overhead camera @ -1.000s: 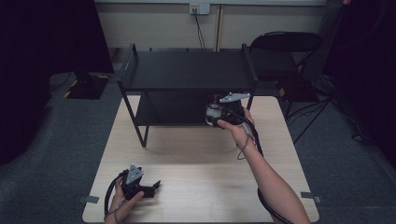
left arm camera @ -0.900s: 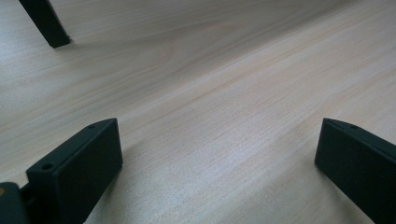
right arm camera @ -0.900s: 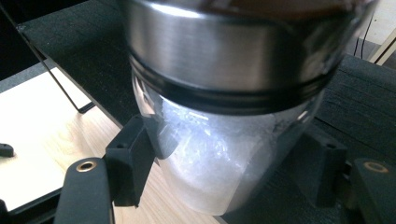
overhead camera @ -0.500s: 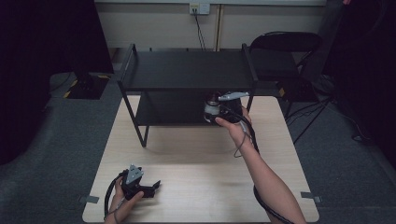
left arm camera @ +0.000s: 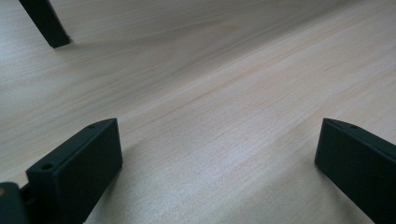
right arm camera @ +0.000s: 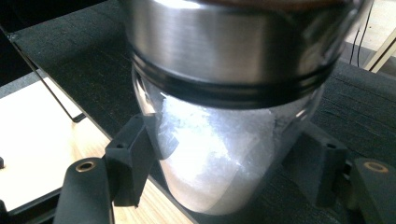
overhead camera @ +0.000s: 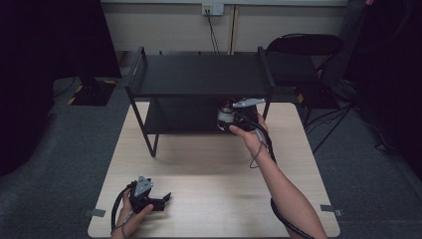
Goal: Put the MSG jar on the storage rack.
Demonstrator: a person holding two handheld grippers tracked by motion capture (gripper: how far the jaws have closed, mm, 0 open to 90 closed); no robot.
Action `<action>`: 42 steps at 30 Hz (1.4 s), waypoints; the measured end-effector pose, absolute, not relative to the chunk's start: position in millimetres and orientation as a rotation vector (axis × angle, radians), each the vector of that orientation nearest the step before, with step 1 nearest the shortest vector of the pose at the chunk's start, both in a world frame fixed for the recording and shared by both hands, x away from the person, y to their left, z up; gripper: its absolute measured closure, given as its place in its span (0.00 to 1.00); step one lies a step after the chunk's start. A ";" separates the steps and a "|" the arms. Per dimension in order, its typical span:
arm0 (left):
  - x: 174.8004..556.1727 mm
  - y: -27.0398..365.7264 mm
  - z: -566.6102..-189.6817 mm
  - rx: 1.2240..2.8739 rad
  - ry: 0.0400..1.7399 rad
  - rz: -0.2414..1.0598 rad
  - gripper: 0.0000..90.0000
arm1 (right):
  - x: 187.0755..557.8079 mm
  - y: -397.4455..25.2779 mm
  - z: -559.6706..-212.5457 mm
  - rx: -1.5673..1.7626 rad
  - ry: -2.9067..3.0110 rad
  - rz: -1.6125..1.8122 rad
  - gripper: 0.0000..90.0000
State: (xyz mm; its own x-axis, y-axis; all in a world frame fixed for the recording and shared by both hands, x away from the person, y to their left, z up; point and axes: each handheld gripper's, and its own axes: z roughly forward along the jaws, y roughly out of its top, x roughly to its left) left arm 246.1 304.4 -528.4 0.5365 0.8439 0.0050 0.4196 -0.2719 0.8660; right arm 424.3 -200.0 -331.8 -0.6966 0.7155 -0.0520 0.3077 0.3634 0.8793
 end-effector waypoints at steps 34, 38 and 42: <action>245.0 300.9 -527.4 1.900 1.042 0.625 0.00 | 369.2 -246.5 -359.5 0.795 2.174 1.396 0.00; 245.0 301.1 -527.4 1.899 1.043 0.624 0.00 | 358.6 -257.8 -368.0 0.800 2.175 1.423 0.00; 244.9 300.8 -527.5 1.899 1.042 0.626 0.00 | 339.7 -279.6 -386.2 0.818 2.187 1.437 0.00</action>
